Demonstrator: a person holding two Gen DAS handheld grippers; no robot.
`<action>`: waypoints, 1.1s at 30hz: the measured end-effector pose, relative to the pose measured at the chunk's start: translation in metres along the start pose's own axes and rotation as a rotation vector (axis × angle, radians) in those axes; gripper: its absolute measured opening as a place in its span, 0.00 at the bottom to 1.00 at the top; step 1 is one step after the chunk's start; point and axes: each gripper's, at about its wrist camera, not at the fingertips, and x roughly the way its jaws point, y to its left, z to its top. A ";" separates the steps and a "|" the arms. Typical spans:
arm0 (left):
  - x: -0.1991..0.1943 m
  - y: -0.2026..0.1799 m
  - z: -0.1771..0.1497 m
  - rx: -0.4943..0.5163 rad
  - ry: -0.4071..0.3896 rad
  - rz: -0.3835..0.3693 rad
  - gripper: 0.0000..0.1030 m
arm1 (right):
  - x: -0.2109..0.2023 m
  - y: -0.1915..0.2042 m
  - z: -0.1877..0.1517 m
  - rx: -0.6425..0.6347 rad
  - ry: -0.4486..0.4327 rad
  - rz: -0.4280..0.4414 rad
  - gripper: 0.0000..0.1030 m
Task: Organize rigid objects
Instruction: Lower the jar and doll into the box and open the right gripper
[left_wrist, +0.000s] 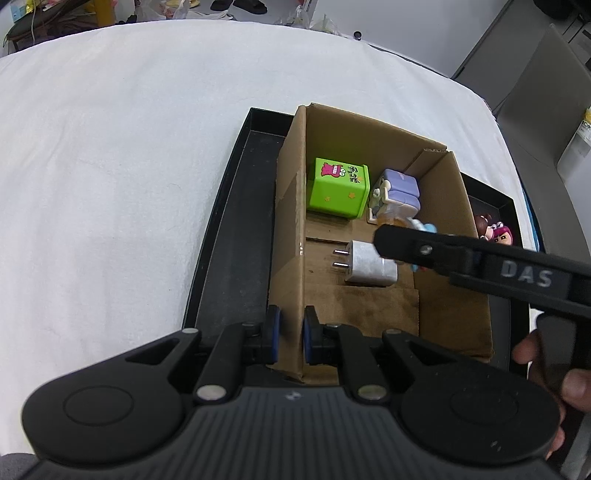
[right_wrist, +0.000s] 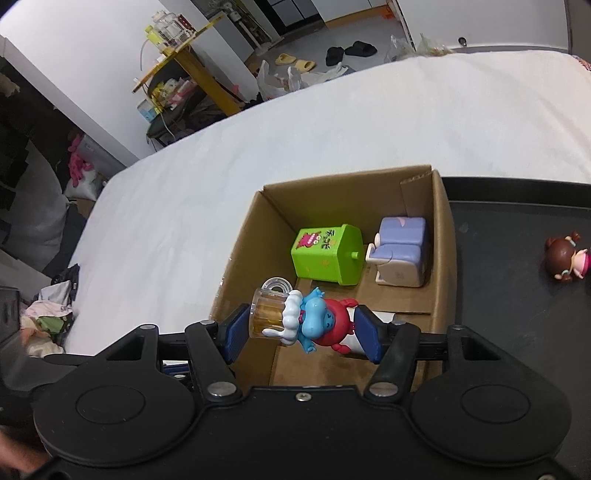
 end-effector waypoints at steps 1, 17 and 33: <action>0.000 0.000 0.000 0.000 0.001 -0.002 0.11 | 0.002 0.000 -0.001 0.001 0.004 -0.005 0.57; 0.001 0.001 -0.001 -0.008 -0.008 0.004 0.11 | 0.003 0.005 0.003 0.013 -0.014 0.014 0.60; -0.001 -0.001 -0.003 -0.010 -0.015 0.012 0.11 | -0.037 -0.002 0.009 0.022 -0.036 0.053 0.60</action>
